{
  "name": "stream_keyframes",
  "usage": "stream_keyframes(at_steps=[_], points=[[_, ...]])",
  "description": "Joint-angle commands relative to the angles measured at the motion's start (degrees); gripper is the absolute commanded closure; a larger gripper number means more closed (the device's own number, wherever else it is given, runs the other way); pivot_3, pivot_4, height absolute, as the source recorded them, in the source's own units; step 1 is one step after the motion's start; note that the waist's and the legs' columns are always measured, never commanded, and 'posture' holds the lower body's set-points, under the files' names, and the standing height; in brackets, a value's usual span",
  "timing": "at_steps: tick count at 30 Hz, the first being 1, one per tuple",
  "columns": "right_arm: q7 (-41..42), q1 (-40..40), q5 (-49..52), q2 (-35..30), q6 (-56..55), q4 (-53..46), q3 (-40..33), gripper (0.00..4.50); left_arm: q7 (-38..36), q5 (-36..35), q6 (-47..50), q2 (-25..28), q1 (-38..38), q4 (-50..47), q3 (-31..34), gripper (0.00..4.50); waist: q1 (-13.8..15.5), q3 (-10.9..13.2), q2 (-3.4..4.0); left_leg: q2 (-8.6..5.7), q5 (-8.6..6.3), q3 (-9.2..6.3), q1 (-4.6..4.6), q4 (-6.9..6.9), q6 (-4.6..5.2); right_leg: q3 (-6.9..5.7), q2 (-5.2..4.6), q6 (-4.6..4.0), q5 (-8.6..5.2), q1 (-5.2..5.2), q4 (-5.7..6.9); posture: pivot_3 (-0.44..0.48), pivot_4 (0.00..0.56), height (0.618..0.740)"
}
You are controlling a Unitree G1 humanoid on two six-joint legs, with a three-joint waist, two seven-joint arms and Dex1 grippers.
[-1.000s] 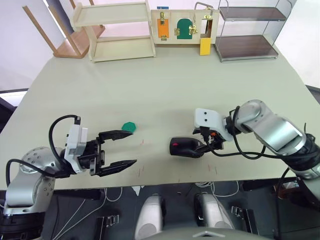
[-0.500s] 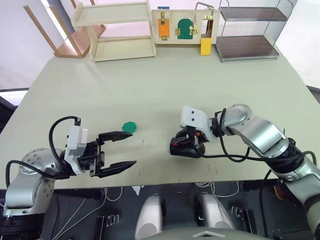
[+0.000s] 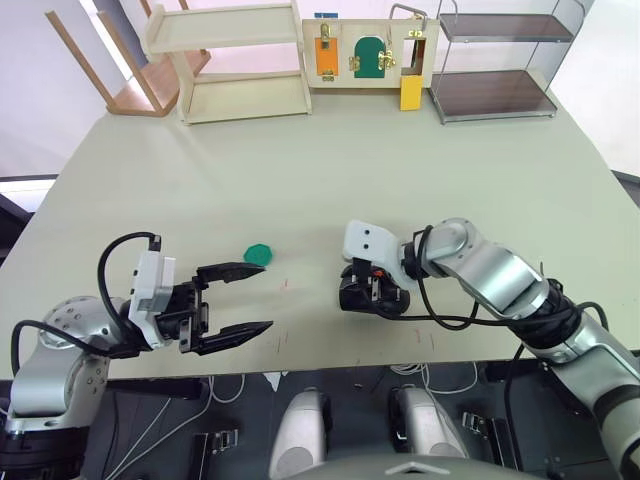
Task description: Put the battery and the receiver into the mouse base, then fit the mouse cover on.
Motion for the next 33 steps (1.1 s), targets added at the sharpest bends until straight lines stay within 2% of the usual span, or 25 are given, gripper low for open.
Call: stream_keyframes(at_steps=[1,10,25,28,33], points=[[-0.35,-1.39,0.13,0.92,0.40,-1.22,-0.29,3.48,-0.13,-0.06,-0.67,1.01,-0.17,-0.90,1.67,0.00,0.00,0.00,0.00,0.00,0.00,0.00,0.00,0.00,0.00,0.00,0.00,0.00,0.00,0.00,0.00,0.000,0.150,0.740],[-0.70,-0.68,-1.41,1.04,-0.16,0.11,0.85,3.48,0.15,-0.14,-0.50,1.21,-0.07,-1.30,1.72,0.00,-0.01,0.00,0.00,0.00,0.00,0.00,0.00,0.00,0.00,0.00,0.00,0.00,0.00,0.00,0.00,0.000,0.150,0.740],[0.80,0.19,-3.98,-1.79,1.31,2.09,7.06,3.48,0.40,-0.43,-0.36,1.34,0.78,-2.07,1.98,0.00,0.17,-0.02,-0.03,-0.01,0.00,-0.01,0.02,0.00,0.00,-0.01,-0.03,0.00,0.00,0.03,-0.01,0.000,0.150,0.740],[0.70,1.06,-2.66,-0.26,-1.66,1.80,4.21,3.48,0.67,-0.54,-0.19,1.29,0.99,-2.42,2.01,0.00,0.16,-0.05,-0.07,-0.02,0.00,-0.01,0.02,0.00,0.00,-0.01,-0.03,0.00,0.00,0.04,-0.02,0.000,0.150,0.740],[1.87,3.46,2.33,-0.13,-7.58,-0.71,-6.73,3.48,0.83,-0.52,-0.09,1.37,0.82,-2.57,1.89,0.00,0.20,-0.01,-0.09,-0.02,0.00,-0.03,-0.01,0.00,0.00,-0.03,-0.03,0.00,0.00,0.03,-0.03,0.000,0.150,0.740]])
